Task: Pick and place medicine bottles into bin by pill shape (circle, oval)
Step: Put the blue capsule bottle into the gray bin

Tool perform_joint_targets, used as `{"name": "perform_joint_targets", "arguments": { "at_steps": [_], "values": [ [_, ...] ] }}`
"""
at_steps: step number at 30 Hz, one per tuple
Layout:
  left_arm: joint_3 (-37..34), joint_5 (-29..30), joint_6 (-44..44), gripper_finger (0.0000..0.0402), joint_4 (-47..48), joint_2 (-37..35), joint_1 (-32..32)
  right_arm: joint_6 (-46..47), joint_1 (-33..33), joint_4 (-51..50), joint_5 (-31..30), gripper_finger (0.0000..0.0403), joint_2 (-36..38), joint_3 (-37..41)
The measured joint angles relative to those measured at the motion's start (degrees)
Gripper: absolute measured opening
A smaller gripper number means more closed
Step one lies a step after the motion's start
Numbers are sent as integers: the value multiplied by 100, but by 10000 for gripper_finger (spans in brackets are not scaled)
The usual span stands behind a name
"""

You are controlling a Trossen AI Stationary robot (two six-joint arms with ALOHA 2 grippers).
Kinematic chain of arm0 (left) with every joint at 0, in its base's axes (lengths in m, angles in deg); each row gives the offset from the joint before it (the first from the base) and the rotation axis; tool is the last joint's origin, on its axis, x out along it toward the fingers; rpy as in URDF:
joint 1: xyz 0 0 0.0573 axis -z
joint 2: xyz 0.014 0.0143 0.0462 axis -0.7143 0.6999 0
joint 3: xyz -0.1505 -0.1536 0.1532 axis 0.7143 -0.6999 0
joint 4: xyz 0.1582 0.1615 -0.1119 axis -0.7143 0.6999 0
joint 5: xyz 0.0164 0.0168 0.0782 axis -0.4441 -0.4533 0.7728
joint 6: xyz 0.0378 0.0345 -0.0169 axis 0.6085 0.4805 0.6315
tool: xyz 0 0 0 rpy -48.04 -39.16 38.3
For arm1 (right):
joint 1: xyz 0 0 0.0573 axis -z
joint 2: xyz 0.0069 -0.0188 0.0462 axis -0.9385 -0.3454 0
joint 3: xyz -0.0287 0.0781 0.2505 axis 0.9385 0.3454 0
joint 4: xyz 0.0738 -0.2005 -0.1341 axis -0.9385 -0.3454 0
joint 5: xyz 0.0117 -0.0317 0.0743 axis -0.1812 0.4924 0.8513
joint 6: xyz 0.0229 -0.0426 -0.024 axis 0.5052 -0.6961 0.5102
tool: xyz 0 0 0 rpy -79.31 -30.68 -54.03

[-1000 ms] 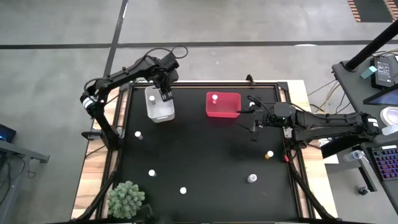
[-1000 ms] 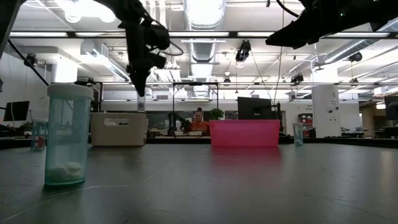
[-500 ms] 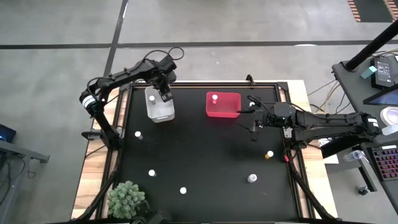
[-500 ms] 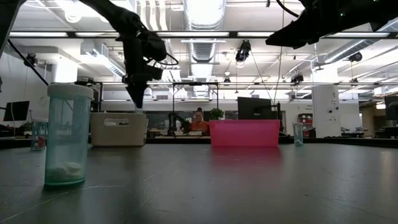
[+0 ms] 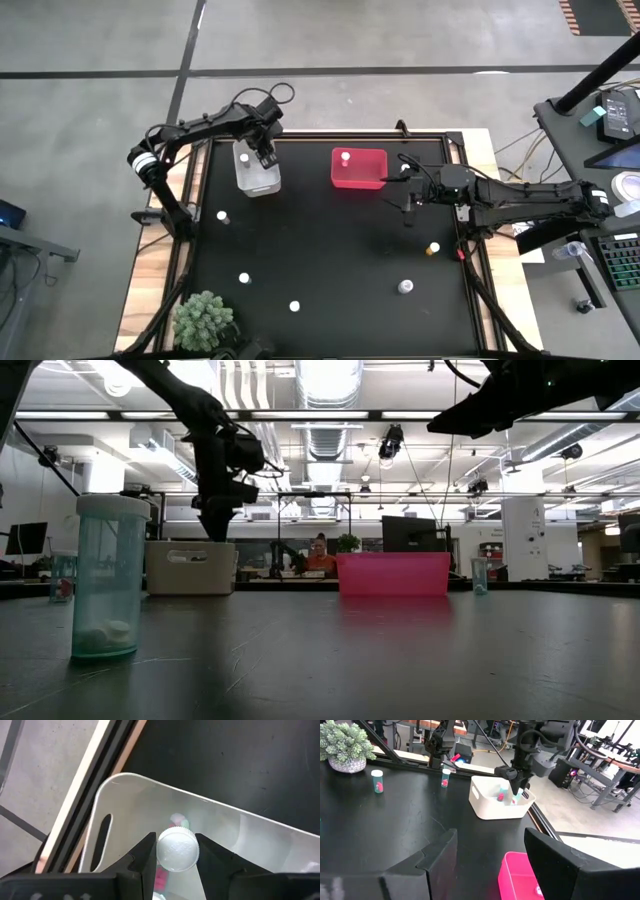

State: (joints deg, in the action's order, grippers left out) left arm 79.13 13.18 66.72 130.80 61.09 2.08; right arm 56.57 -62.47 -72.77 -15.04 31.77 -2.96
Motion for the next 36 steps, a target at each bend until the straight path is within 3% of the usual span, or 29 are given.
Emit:
{"name": "perform_joint_targets", "arguments": {
  "at_steps": [11,18,36],
  "values": [
    [-268,31,-5,100,-484,1,-14,4,-2,2,1,224,0,0],
    [-407,430,-1,100,-627,2,-44,0,-2,2,0,224,0,0],
    [-405,432,8,100,-853,155,-42,0,-2,-1,-1,224,0,0]
  ]
}}
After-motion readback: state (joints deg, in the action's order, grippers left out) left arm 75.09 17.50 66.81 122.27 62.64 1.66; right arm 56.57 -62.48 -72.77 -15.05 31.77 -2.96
